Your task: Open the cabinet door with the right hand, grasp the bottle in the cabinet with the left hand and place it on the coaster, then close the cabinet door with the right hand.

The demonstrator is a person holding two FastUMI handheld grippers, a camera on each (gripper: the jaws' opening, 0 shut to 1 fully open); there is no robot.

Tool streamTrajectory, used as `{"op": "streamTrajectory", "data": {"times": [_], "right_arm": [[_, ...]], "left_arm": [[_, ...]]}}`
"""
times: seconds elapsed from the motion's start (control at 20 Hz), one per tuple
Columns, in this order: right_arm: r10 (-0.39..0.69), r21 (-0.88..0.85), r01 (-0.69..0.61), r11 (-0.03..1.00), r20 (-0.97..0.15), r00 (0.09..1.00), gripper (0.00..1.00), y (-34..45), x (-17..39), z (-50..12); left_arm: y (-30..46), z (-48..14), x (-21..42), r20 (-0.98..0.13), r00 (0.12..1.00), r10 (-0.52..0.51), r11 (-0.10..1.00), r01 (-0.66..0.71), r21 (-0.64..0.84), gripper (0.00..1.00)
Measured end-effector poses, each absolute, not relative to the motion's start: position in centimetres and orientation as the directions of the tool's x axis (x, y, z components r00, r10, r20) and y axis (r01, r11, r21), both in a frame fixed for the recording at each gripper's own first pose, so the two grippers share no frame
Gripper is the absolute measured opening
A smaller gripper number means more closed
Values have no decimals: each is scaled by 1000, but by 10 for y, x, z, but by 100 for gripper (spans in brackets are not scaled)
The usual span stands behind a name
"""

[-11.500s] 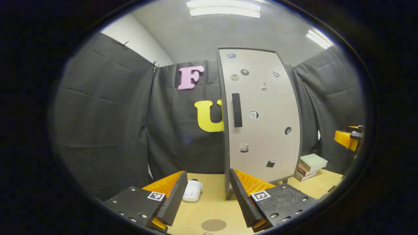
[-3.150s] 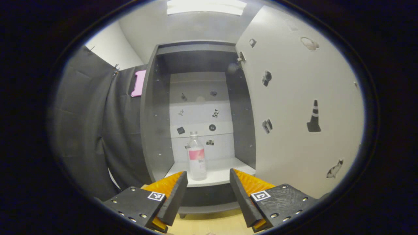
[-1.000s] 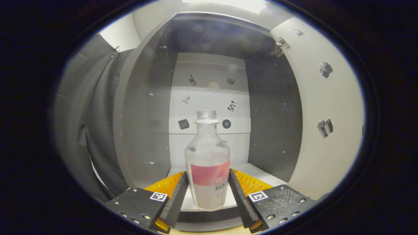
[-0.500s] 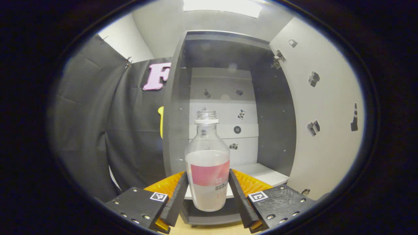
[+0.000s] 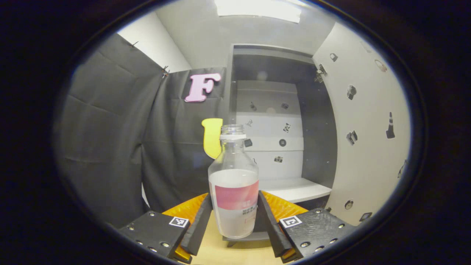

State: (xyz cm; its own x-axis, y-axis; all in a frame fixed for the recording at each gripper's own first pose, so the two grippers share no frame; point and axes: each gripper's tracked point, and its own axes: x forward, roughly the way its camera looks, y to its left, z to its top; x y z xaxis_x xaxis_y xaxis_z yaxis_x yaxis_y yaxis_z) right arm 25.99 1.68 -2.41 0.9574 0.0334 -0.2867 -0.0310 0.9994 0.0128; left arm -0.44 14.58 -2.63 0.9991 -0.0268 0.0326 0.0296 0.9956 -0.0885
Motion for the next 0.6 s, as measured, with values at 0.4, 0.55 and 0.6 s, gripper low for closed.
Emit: {"op": "streamTrajectory", "data": {"times": [0.4,0.55,0.6], "right_arm": [[47,6,-48,999,-290,956,98,12,259,-30],[47,-7,-51,999,-294,955,98,12,260,-33],[47,-11,-52,999,-294,955,98,11,259,-34]], "left_arm": [[162,-56,-23,-15,998,55,988,-57,-142,72],[168,-66,-29,-38,996,85,985,-89,-144,75],[169,-70,-30,-42,995,88,985,-93,-145,77]]}}
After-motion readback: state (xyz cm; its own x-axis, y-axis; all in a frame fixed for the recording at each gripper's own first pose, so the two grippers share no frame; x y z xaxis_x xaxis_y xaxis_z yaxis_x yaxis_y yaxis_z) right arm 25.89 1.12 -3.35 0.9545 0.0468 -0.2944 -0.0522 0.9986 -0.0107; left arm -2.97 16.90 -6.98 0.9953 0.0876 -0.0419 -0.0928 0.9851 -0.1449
